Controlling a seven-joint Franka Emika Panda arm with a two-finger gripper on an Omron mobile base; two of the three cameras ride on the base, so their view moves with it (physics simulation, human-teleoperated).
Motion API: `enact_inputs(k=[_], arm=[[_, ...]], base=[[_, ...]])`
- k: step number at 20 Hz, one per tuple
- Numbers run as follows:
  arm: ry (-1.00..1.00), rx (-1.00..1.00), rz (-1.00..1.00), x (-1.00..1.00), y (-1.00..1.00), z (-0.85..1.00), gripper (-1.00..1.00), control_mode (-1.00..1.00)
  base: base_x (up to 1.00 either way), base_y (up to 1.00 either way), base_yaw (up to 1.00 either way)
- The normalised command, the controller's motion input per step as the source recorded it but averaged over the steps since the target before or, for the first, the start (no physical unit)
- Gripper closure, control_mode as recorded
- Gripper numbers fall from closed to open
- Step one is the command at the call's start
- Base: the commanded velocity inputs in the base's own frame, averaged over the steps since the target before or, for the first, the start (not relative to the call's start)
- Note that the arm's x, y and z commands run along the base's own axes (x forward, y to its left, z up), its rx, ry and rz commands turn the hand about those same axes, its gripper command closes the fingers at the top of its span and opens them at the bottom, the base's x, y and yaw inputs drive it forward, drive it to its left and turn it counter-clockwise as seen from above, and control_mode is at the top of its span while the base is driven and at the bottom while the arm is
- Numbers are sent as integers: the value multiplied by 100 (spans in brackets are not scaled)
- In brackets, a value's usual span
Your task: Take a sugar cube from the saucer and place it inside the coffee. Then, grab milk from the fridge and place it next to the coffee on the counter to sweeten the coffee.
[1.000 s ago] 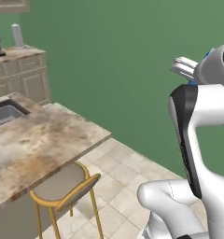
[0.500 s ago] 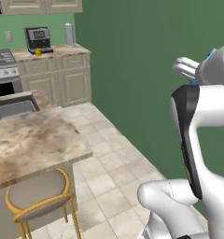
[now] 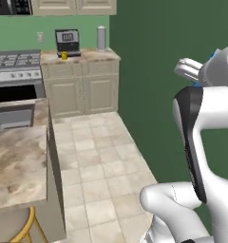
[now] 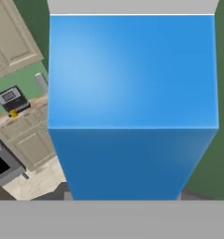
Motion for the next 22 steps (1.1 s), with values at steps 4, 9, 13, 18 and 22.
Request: enact_inputs(k=[4, 9, 13, 18, 22], arm=[[0, 0, 0, 0, 0, 0, 100, 100], [0, 0, 0, 0, 0, 0, 100, 100], [0, 0, 0, 0, 0, 0, 100, 100], [0, 0, 0, 0, 0, 0, 100, 100], [0, 0, 0, 0, 0, 0, 100, 100]], base=[[100, -68, 39], [100, -70, 37], [100, -64, 34], [100, -59, 24], [100, -35, 18]])
